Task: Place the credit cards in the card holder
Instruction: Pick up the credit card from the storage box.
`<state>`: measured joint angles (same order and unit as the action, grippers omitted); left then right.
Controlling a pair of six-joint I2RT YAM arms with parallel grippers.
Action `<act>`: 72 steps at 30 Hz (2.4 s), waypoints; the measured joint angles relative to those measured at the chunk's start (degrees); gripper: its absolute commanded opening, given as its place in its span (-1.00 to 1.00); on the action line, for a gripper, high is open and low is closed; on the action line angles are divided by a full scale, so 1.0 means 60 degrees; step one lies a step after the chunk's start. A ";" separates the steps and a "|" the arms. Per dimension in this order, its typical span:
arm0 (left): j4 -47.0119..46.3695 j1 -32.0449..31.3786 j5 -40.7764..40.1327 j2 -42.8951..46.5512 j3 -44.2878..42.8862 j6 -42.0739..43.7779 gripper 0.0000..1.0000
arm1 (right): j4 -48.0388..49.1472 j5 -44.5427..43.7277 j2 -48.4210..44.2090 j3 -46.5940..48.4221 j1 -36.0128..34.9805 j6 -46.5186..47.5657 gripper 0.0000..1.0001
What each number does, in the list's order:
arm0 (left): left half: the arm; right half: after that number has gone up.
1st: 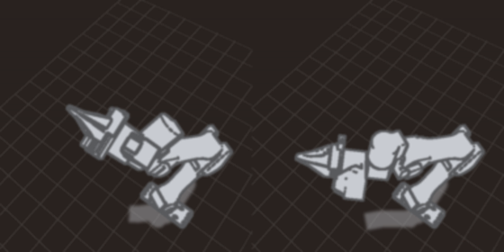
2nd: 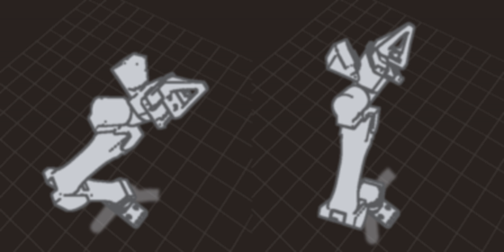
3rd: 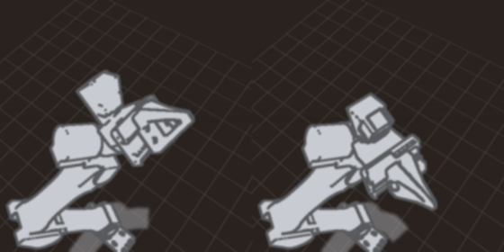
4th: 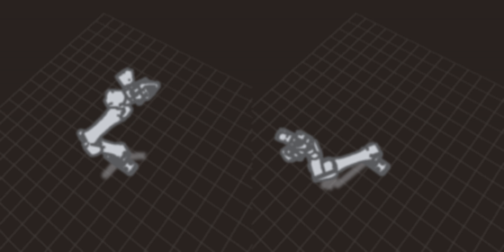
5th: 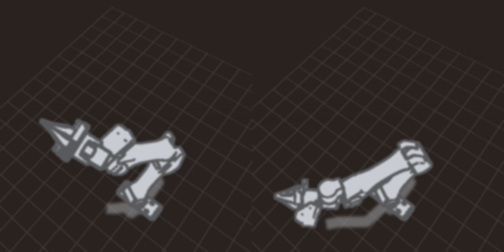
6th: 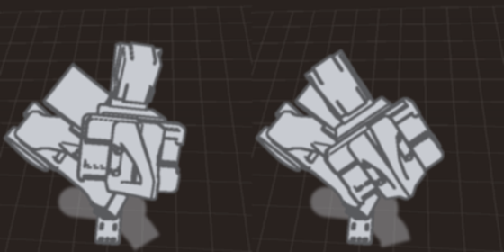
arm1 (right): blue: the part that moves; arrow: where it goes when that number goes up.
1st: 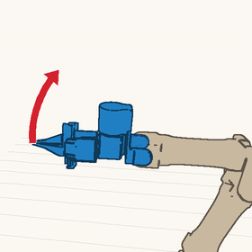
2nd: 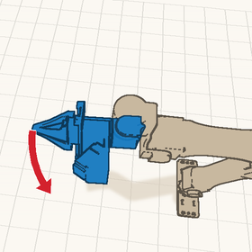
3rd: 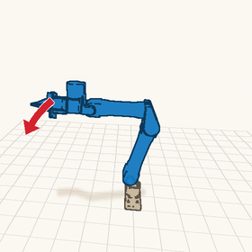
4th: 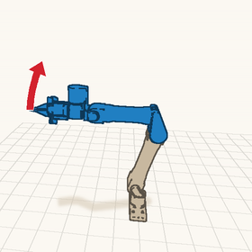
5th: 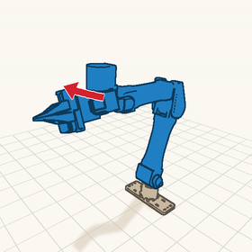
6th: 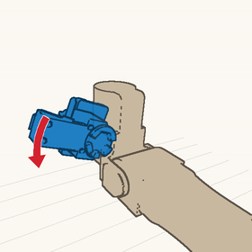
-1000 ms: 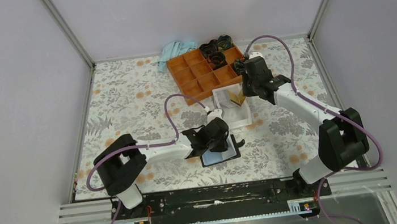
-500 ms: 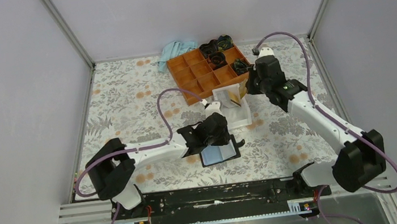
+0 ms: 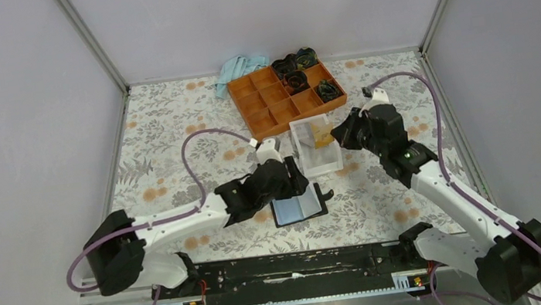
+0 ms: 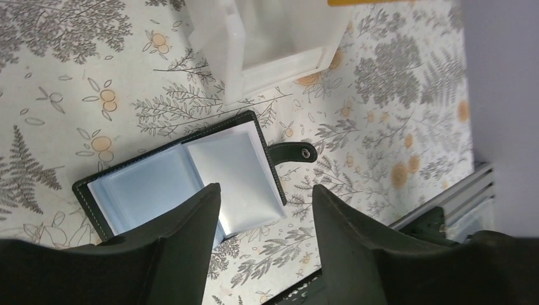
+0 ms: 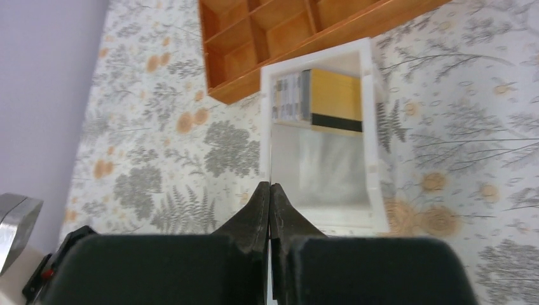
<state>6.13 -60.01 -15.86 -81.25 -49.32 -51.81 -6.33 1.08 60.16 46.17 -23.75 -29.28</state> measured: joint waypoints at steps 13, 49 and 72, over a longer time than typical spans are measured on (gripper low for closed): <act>-0.3246 0.0000 -0.0474 0.2299 0.3475 -0.1657 0.48 | 0.4124 0.0736 -0.1537 -0.3231 -0.1038 -0.3136 -1.00; -1.1209 0.0000 -0.1756 0.1413 0.5883 -0.2146 0.30 | 1.0783 -0.1698 -0.1045 -0.6575 -0.3242 -0.7639 -1.00; -1.2382 0.0000 -0.1956 0.1049 0.5716 -0.1916 -0.76 | 1.2229 -0.2299 0.0189 -0.6703 -0.4266 -0.8164 -0.81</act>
<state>-68.16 -60.01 -27.59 -74.96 -15.03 -63.31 67.05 -12.71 61.30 5.96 -49.34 -78.26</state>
